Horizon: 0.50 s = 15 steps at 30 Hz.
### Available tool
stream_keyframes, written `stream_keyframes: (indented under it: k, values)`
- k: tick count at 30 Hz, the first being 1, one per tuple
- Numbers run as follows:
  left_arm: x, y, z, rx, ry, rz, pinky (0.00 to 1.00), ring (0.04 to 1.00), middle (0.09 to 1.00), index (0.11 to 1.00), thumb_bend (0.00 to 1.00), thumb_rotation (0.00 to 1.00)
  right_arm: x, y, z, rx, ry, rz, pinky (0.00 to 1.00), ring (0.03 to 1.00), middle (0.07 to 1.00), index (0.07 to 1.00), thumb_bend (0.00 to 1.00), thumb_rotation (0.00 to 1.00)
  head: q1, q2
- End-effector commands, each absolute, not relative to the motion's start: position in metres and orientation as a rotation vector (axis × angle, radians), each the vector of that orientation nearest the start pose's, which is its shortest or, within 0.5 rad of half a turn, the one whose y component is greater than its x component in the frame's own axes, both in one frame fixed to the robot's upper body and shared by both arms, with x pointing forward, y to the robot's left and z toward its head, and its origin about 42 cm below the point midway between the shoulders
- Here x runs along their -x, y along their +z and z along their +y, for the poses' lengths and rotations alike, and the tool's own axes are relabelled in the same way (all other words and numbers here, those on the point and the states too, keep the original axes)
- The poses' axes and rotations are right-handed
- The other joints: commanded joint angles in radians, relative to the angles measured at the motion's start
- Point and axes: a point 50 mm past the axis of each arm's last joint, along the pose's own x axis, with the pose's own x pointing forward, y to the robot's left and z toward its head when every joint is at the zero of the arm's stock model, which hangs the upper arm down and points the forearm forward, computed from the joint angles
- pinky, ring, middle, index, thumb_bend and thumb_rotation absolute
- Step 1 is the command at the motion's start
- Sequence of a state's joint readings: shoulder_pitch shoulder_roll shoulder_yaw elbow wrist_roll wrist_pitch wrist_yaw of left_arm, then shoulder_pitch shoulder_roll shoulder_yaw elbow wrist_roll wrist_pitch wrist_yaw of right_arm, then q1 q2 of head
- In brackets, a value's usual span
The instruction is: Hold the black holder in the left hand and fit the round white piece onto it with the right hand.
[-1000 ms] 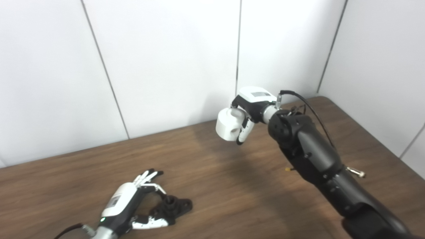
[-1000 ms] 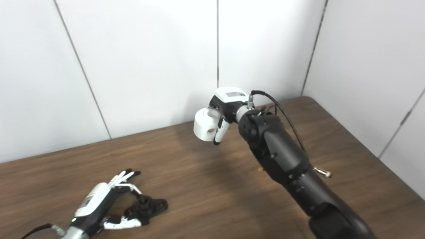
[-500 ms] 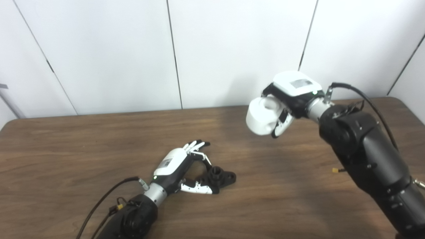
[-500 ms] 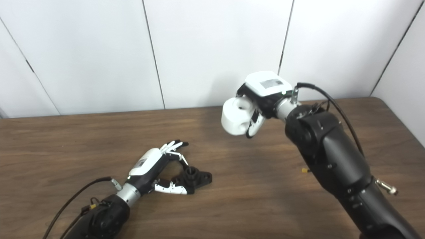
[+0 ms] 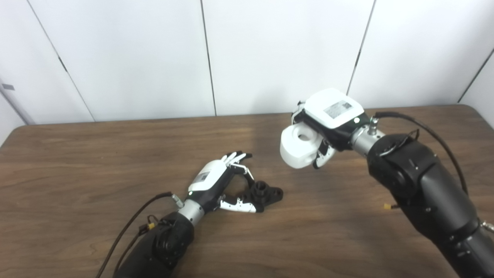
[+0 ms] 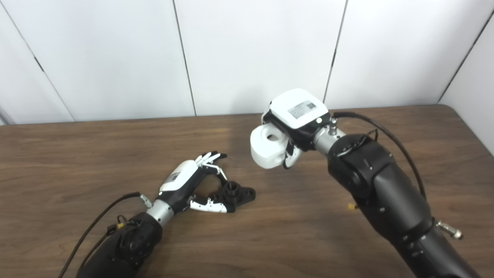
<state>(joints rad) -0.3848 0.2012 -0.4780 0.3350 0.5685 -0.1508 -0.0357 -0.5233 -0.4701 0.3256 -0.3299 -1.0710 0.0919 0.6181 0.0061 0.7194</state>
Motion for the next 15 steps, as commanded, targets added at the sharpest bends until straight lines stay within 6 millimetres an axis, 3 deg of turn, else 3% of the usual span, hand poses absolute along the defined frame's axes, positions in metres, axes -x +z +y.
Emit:
stream_keyframes:
  k: [1,15]
  values:
    - [-0.349,0.068,0.126,-0.981,-0.697,-0.088,1.00,1.000,0.941,0.483,0.52,0.06,-0.366,0.326,-0.200,1.678,0.293,-0.493,0.87,0.869,0.786,0.483,0.52,0.13,0.004,0.002]
    - [-0.349,0.069,0.122,-0.968,-0.697,-0.080,1.00,1.000,0.946,0.483,0.52,0.06,-0.359,0.316,-0.180,1.634,0.357,-0.503,0.88,0.867,0.780,0.485,0.52,0.14,0.014,0.006]
